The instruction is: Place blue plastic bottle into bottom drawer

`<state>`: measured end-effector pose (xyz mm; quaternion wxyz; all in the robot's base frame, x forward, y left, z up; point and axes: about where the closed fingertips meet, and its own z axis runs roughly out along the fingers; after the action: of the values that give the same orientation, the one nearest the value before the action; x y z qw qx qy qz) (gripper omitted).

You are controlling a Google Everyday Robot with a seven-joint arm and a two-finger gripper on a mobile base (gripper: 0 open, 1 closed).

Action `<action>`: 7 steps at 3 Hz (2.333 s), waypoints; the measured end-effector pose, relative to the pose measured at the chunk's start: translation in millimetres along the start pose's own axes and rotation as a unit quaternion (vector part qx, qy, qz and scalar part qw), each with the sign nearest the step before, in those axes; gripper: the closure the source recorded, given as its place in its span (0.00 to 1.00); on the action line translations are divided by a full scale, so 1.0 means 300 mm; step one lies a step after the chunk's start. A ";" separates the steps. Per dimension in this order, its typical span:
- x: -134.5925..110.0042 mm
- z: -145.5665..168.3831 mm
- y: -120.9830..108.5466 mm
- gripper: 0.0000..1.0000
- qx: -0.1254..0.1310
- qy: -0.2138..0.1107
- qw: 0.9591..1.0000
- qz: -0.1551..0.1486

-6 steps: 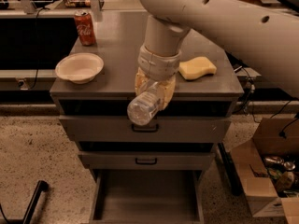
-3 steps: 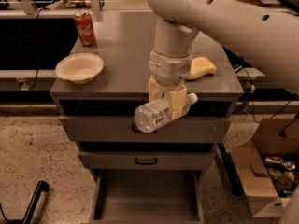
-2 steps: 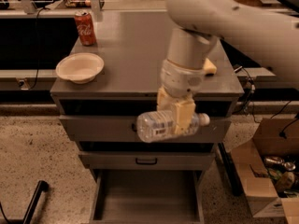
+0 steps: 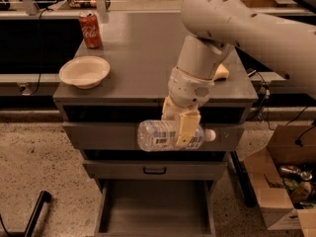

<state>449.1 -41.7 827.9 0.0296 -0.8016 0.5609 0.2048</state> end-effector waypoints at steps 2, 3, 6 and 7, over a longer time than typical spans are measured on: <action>0.043 0.175 -0.001 1.00 0.063 -0.049 0.994 0.074; 0.082 0.239 -0.007 1.00 0.121 -0.067 0.986 0.098; 0.187 0.290 -0.059 1.00 0.119 -0.075 0.982 0.126; 0.281 0.420 -0.031 1.00 0.149 -0.066 0.974 0.157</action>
Offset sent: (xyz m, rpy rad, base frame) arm 0.0147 0.0060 -0.0850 0.1808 -0.1804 -0.3995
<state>444.5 -78.0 680.5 0.1530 -0.6747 0.7009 0.1737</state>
